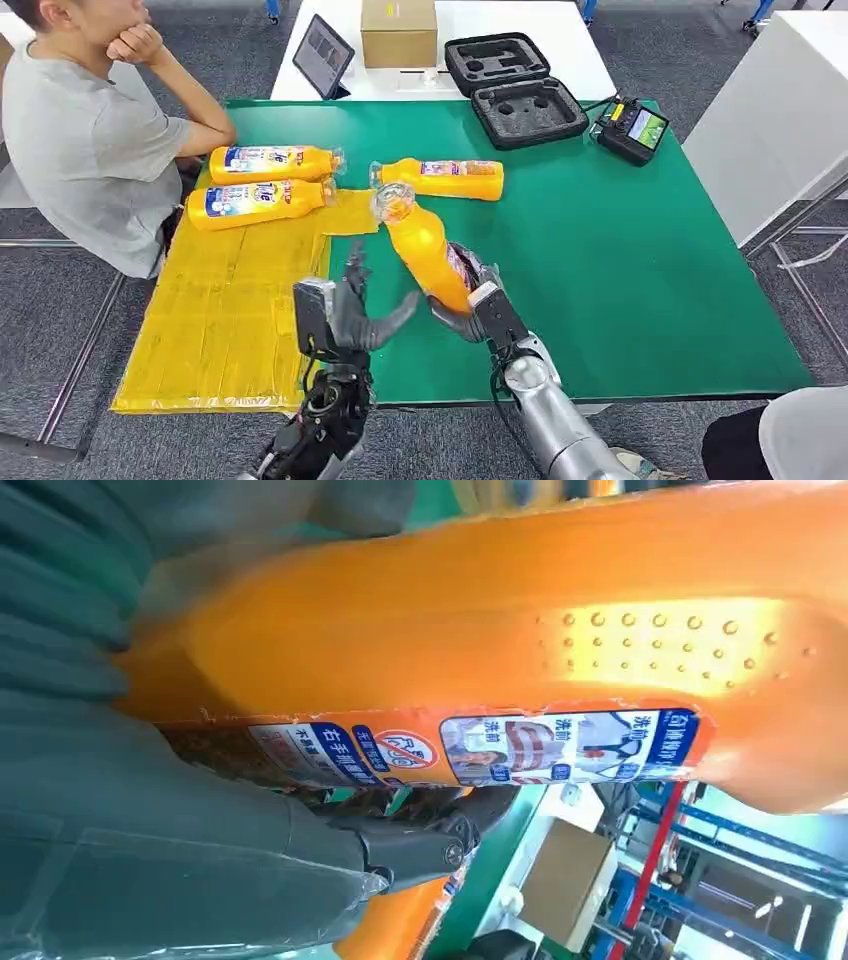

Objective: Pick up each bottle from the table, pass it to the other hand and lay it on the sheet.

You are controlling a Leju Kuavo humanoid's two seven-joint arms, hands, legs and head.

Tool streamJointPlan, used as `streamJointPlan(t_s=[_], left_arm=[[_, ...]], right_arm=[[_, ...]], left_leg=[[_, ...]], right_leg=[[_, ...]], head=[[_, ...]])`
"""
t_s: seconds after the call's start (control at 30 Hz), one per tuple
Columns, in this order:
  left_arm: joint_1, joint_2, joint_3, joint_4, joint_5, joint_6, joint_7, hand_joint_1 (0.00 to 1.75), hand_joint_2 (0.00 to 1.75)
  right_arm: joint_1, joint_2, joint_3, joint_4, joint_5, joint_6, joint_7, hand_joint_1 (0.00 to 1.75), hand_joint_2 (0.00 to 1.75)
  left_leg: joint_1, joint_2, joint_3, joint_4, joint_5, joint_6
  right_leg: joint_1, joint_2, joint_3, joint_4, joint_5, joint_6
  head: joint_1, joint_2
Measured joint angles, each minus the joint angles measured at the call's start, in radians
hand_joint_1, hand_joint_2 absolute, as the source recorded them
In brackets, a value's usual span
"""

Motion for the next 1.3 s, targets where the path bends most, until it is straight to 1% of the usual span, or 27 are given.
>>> streamJointPlan(t_s=[0.17, 0.43, 0.63, 0.77, 0.83, 1.07, 1.3], left_arm=[[0.011, 0.012, -0.053, 0.0, 0.005, -0.014, 0.008, 0.0, 1.75], [0.012, 0.023, -0.077, -0.002, 0.002, -0.001, 0.003, 0.0, 1.75], [0.008, 0.031, -0.088, -0.021, -0.006, 0.034, -0.015, 0.0, 1.75], [-0.011, 0.031, -0.077, -0.021, -0.024, 0.12, -0.036, 0.0, 1.75], [-0.02, 0.031, -0.056, -0.021, -0.026, 0.131, -0.038, 0.0, 1.75], [-0.032, 0.031, -0.003, -0.016, -0.004, 0.103, -0.041, 0.0, 1.75], [-0.05, 0.028, 0.002, 0.015, 0.032, 0.072, -0.031, 0.0, 1.75]], right_arm=[[-0.016, 0.0, 0.0, 0.016, -0.002, 0.0, 0.0, 1.75, 1.75], [-0.028, 0.0, 0.005, 0.039, -0.002, 0.007, 0.0, 1.75, 1.75], [-0.063, 0.02, 0.021, 0.11, 0.013, 0.022, 0.0, 1.75, 1.75], [-0.075, 0.049, 0.055, 0.15, 0.051, 0.024, 0.0, 1.75, 1.75], [-0.075, 0.063, 0.079, 0.161, 0.067, 0.011, 0.0, 1.75, 1.75], [-0.065, 0.082, 0.132, 0.191, 0.084, -0.028, 0.0, 1.75, 1.75], [-0.06, 0.085, 0.163, 0.2, 0.091, -0.054, 0.0, 1.75, 1.75]], left_leg=[[0.0, 0.0, 0.0, 0.0, 0.0, 0.0], [0.0, 0.0, 0.0, 0.0, 0.0, 0.0], [0.0, 0.0, 0.0, 0.0, 0.0, 0.0], [0.001, 0.0, 0.0, 0.0, 0.0, 0.0], [0.001, 0.0, 0.0, 0.0, 0.0, 0.0], [0.001, 0.0, 0.0, 0.0, 0.0, 0.0], [0.0, 0.0, 0.0, 0.0, 0.0, 0.0]], right_leg=[[0.0, 0.0, 0.0, 0.0, 0.0, 0.0], [0.0, 0.0, 0.0, 0.0, 0.0, 0.0], [0.0, 0.0, 0.0, 0.0, 0.0, 0.0], [0.0, 0.0, 0.0, 0.0, 0.0, 0.0], [0.001, 0.0, -0.001, 0.0, 0.0, 0.0], [0.0, 0.0, -0.001, 0.0, 0.0, 0.0], [0.0, 0.0, -0.001, 0.0, 0.0, 0.0]], head=[[0.0, 0.0], [0.0, 0.0], [0.0, 0.0], [0.0, 0.0], [0.0, 0.0], [0.0, 0.0], [0.0, 0.0]])
